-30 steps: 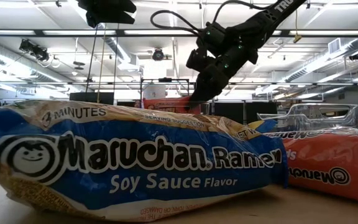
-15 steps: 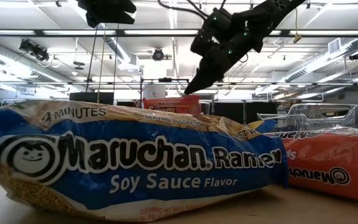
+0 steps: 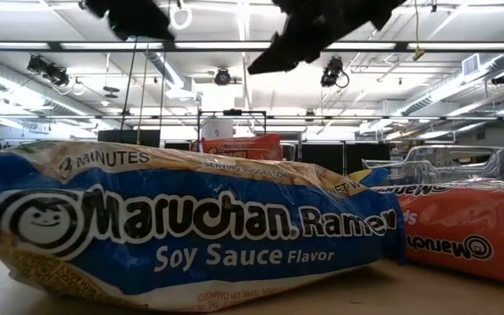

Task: Sort Maruchan noodles
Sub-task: Put the orange noodle pack into the middle transparent bin

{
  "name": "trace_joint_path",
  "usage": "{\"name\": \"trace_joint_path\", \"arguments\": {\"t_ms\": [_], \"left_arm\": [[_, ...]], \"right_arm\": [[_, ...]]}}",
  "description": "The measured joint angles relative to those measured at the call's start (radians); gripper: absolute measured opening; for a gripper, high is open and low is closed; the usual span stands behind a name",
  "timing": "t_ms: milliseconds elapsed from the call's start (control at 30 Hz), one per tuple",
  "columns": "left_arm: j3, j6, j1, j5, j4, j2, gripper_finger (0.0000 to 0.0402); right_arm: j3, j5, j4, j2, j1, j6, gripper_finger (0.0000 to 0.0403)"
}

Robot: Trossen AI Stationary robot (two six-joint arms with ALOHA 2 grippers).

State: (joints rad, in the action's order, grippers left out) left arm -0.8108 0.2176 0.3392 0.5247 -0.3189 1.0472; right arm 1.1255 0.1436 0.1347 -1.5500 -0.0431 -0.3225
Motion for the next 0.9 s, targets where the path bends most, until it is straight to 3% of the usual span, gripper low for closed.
{"name": "trace_joint_path", "arguments": {"t_ms": [133, 233, 433, 833, 900], "left_arm": [[0.000, 0.114, 0.016, 0.021, -0.155, 0.041, 0.0204], [0.000, 0.220, 0.000, 0.093, -0.253, 0.081, 0.0204], [0.000, 0.334, -0.078, 0.157, -0.390, 0.213, 0.0204], [0.001, 0.295, -0.125, 0.111, -0.429, 0.566, 0.0204], [0.000, 0.299, -0.121, 0.056, -0.405, 0.593, 0.0204]], "right_arm": [[-0.017, -0.102, -0.038, -0.021, 0.121, -0.002, 0.0158], [-0.029, -0.180, -0.081, -0.051, 0.194, 0.018, 0.0158], [-0.039, -0.295, -0.125, -0.140, 0.274, 0.095, 0.0158], [-0.039, -0.437, -0.116, -0.222, 0.416, 0.306, 0.0157], [-0.039, -0.450, -0.119, -0.223, 0.440, 0.338, 0.0157]]}}
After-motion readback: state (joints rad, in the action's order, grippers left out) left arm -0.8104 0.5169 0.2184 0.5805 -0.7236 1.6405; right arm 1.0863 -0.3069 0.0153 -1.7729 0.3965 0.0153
